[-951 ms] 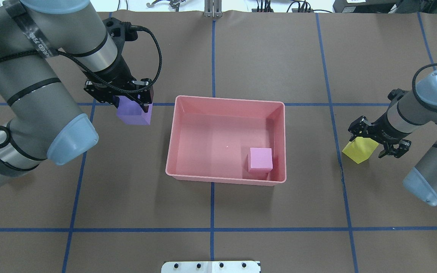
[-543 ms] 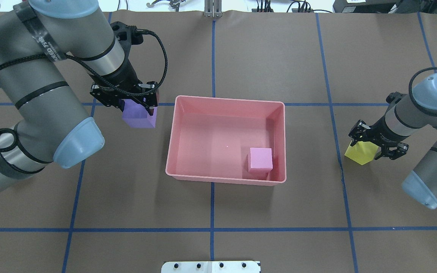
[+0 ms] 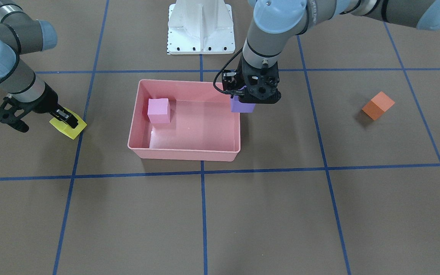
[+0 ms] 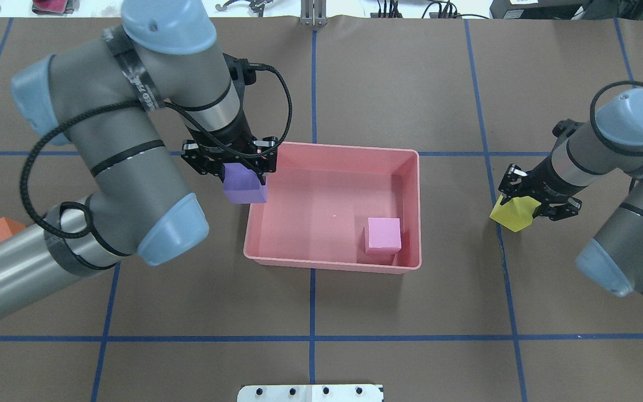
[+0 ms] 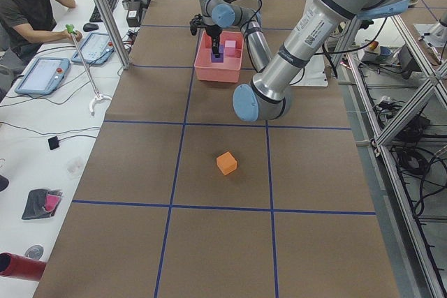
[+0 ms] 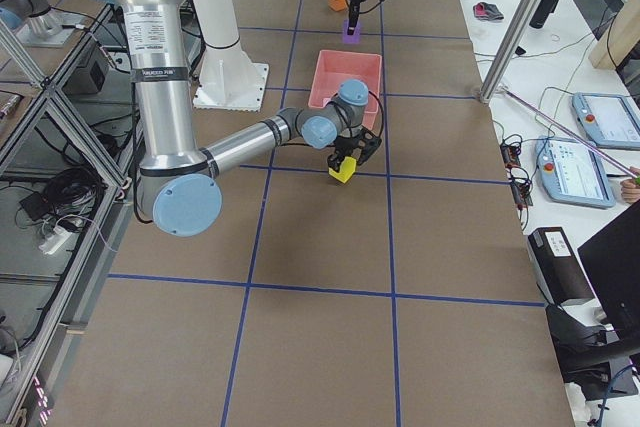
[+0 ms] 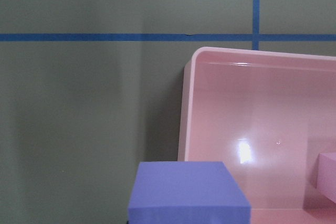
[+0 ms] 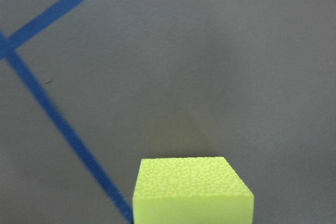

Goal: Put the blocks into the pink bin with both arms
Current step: 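Carry both cubes over the bin and release them, left purple, right yellow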

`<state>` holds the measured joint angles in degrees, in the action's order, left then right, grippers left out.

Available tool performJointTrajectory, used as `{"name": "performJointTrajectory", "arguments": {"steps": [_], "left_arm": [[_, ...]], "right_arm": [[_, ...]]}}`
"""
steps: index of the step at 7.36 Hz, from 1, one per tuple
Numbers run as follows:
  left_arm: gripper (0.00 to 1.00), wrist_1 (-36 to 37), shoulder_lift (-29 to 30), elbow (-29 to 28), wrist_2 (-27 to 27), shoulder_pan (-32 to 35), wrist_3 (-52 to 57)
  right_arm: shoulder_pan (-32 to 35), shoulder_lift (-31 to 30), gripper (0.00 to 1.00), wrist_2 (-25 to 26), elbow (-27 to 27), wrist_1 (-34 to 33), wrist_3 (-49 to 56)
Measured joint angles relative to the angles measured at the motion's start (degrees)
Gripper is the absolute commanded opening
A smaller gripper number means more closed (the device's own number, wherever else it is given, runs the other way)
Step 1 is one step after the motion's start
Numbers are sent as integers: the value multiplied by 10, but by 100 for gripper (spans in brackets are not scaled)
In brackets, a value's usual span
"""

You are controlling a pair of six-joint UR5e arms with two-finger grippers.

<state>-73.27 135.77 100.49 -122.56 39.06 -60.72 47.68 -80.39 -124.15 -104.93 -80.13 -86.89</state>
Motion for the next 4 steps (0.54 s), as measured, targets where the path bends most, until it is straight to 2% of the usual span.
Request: {"name": "performJointTrajectory", "arguments": {"steps": [2,3,4], "left_arm": [[3,-76,13,-65,24,-29,-39],[19,-115,14,-95,28,-36,-55],[72,-136,15,-114,29,-43,-62]], "right_arm": [[10,102,0,-7,-6,-99,-9],[9,144,0,-9,-7,-129,-31],[3,176,0,-9,-7,-140,-61]]}}
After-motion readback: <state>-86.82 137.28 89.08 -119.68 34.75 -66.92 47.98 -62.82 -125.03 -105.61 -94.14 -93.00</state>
